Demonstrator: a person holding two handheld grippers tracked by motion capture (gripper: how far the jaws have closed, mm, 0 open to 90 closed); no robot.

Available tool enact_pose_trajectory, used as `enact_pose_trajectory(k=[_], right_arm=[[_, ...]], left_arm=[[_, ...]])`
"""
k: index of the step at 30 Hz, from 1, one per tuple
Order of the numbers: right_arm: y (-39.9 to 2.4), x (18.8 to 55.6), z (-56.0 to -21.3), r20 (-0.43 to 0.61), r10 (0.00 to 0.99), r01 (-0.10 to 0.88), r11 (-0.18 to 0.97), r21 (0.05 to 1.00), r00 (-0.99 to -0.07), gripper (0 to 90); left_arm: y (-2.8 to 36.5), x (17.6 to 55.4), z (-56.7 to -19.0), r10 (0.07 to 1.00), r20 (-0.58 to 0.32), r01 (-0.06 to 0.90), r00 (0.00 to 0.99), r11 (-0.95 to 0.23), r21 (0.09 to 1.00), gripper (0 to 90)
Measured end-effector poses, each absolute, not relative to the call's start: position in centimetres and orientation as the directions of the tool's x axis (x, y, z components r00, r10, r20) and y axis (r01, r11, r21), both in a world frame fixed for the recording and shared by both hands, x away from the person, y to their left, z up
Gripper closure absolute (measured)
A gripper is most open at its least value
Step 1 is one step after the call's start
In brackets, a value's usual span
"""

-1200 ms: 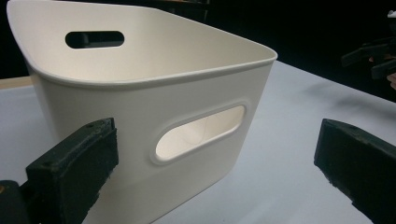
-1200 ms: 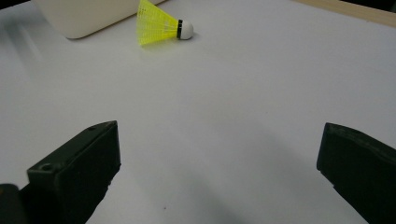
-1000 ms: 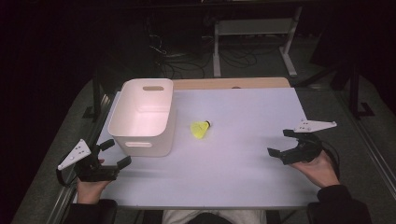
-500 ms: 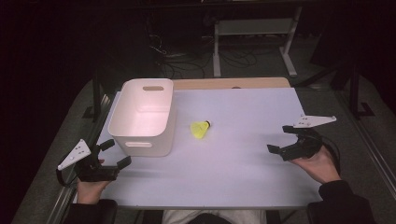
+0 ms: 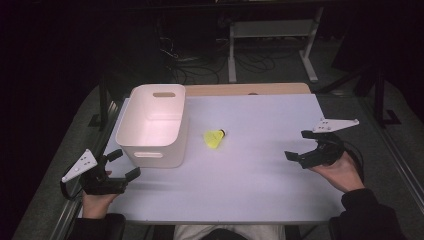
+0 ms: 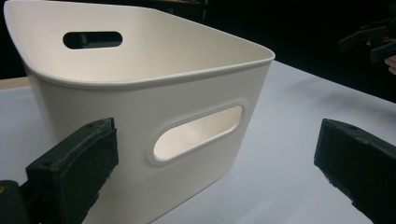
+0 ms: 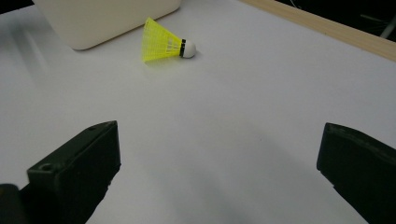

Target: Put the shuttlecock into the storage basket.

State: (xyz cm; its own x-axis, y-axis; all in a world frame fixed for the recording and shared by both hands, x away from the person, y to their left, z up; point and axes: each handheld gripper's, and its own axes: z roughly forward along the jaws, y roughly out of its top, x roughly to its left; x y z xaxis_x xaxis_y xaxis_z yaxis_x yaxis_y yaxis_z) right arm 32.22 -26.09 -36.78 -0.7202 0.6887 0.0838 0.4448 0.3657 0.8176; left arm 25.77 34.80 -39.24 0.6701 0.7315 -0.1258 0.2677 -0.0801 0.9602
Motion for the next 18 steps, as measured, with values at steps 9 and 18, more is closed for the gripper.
enact_pose_trajectory(k=[9, 18], right_arm=[[-25.8, 32.4, -36.1, 0.071, 0.685, 0.436, 0.378, 0.817, -0.725, 0.0], [-25.2, 32.7, -35.6, 0.062, 0.672, 0.427, 0.393, 0.815, -0.738, 0.0]], left_arm=[[34.8, 25.8, -39.2, 0.732, -0.127, 0.269, 0.669, -0.079, 0.960, 0.0], [34.8, 25.8, -39.2, 0.732, -0.125, 0.268, 0.670, -0.082, 0.960, 0.0]])
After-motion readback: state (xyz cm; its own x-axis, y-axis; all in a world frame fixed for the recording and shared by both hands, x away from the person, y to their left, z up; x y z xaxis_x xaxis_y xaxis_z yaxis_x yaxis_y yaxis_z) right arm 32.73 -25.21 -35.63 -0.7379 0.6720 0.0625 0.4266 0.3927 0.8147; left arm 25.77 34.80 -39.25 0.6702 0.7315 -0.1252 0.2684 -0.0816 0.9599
